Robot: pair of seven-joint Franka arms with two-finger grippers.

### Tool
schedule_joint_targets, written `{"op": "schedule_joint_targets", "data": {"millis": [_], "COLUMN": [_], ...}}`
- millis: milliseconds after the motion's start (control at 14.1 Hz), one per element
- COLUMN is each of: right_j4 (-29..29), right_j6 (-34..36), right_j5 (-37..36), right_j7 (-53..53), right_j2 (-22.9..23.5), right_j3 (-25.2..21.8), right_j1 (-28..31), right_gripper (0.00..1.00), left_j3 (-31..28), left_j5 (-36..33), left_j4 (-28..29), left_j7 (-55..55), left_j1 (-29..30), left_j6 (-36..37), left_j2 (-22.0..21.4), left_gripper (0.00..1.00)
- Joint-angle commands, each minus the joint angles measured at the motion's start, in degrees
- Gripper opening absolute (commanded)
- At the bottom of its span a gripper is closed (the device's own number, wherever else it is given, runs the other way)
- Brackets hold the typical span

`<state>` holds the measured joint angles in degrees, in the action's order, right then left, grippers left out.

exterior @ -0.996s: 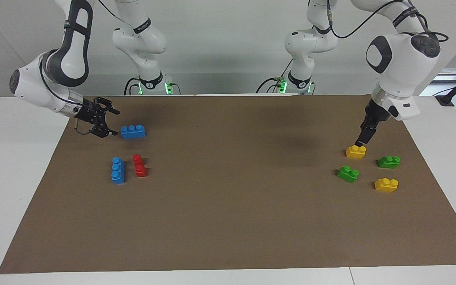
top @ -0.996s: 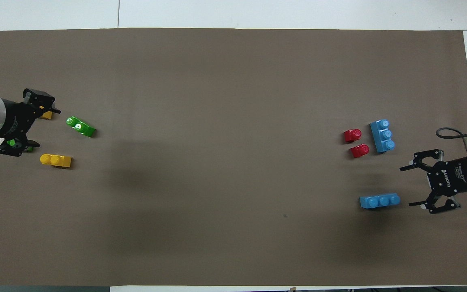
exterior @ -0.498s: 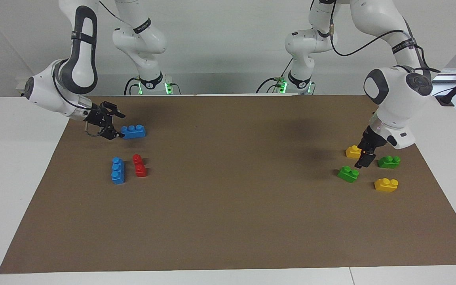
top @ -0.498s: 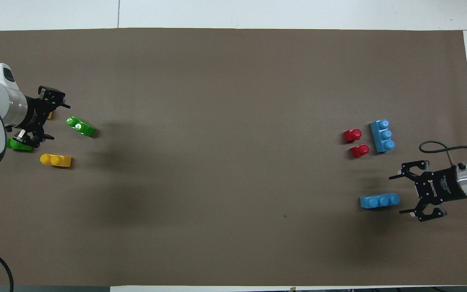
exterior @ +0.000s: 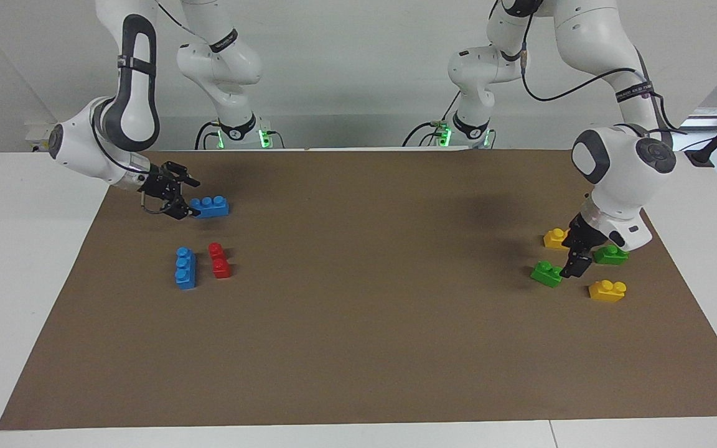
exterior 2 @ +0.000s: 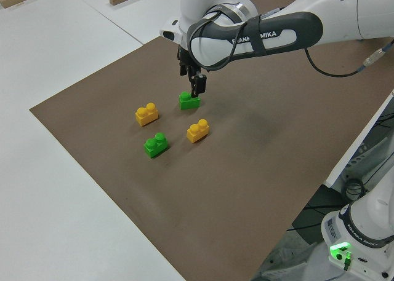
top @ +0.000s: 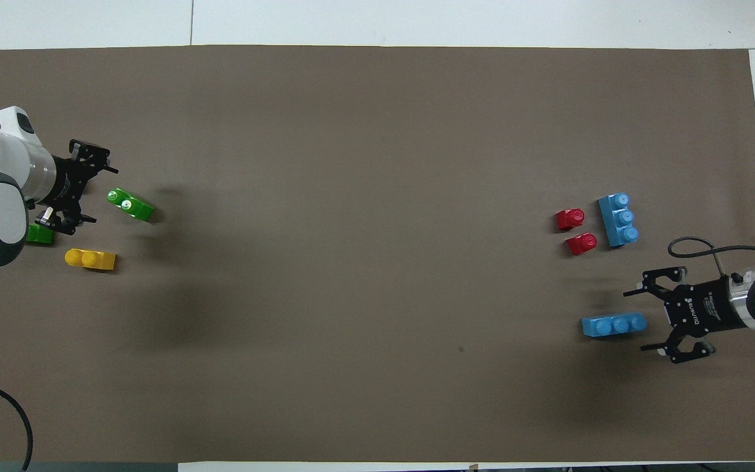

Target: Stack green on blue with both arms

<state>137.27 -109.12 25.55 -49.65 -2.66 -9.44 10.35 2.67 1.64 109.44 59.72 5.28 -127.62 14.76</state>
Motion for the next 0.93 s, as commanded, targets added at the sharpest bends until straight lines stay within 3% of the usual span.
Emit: {"op": "schedule_joint_targets", "data": {"millis": [0,569,854], "right_j4": [2.21,5.02,5.29], "right_j6": [-2.24,-7.24,-9.97], "right_j5": [1.17,3.45,6.52], "right_j7": [1.75,2.54,6.04], "right_j2": [-1.91,-0.68,2.74], "right_j3": [0.48,0.57,0.48], "right_j1": [1.25,1.87,1.87], "right_gripper": [0.97,0.96,0.96], "left_j3": [-0.13,-0.04,-0.04], "left_j5": [-0.41,-3.04,-3.04], "left_j4": [-2.03,-2.65,-2.47], "left_j7": [1.81,1.72,1.63], "left_j1": [0.08,-0.01,0.17], "left_j6": [-2.55,-3.08,-3.25], "left_j2": [3.87,7.48,7.74], "left_gripper": [1.00,1.00,1.00]}}
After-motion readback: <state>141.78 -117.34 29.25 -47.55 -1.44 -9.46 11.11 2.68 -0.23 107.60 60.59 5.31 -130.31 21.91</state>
